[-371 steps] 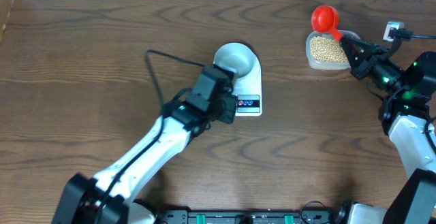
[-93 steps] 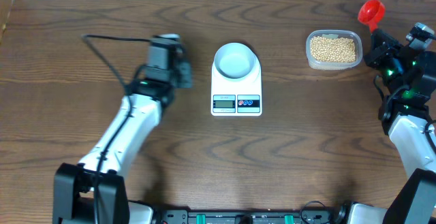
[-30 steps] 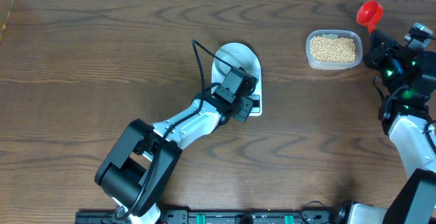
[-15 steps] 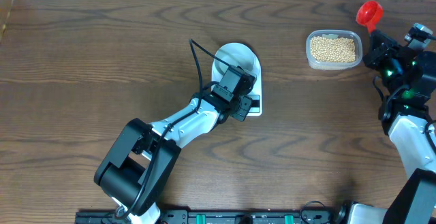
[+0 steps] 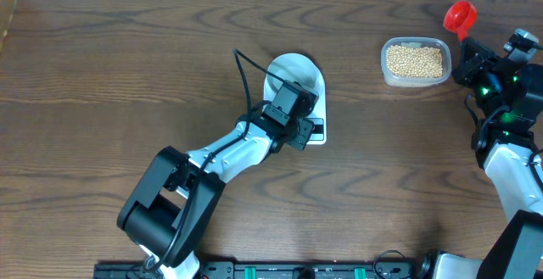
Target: Scoop item into bowl and weigh 50g on scale
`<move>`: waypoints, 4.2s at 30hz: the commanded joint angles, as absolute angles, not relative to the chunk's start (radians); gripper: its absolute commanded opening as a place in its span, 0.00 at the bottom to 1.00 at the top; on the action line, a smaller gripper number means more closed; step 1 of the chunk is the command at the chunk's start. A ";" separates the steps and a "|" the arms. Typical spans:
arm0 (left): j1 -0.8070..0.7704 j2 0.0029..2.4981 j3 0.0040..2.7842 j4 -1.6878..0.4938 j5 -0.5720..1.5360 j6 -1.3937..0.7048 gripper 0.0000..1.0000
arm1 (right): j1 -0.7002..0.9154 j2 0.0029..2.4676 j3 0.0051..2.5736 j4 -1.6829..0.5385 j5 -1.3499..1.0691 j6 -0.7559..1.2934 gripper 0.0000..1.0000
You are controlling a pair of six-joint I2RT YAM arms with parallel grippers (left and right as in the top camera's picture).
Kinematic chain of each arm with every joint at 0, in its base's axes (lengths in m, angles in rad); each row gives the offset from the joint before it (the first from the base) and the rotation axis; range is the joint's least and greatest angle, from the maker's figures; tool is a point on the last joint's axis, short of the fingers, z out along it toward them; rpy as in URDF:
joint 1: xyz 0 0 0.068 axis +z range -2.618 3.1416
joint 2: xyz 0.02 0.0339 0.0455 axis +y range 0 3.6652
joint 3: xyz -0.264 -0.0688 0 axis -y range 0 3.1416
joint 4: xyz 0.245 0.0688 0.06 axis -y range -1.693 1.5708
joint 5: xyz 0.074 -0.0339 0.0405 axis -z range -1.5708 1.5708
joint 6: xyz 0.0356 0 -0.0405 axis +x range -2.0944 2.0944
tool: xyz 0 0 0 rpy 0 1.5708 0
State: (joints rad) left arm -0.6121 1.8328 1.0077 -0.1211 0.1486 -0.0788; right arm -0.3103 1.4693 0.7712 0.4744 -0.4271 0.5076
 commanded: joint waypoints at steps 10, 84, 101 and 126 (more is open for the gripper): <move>-0.601 1.868 1.010 -0.125 0.151 -0.101 0.07 | -0.306 1.455 0.787 0.474 -0.433 0.492 0.01; -0.178 1.591 1.115 -0.117 0.155 -0.114 0.08 | -0.307 1.455 0.787 0.490 -0.499 0.507 0.01; -0.181 1.591 1.115 -0.129 0.511 -0.264 0.07 | -0.368 1.455 0.787 0.530 -0.866 0.559 0.01; -0.608 1.785 1.115 -0.340 0.060 -0.015 0.07 | -0.366 1.455 0.787 0.525 -0.765 0.518 0.01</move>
State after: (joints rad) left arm -0.6094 1.7504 1.1046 -0.3691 0.0971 -0.0372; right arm -0.3653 1.4689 0.7715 0.5247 -0.7765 0.5369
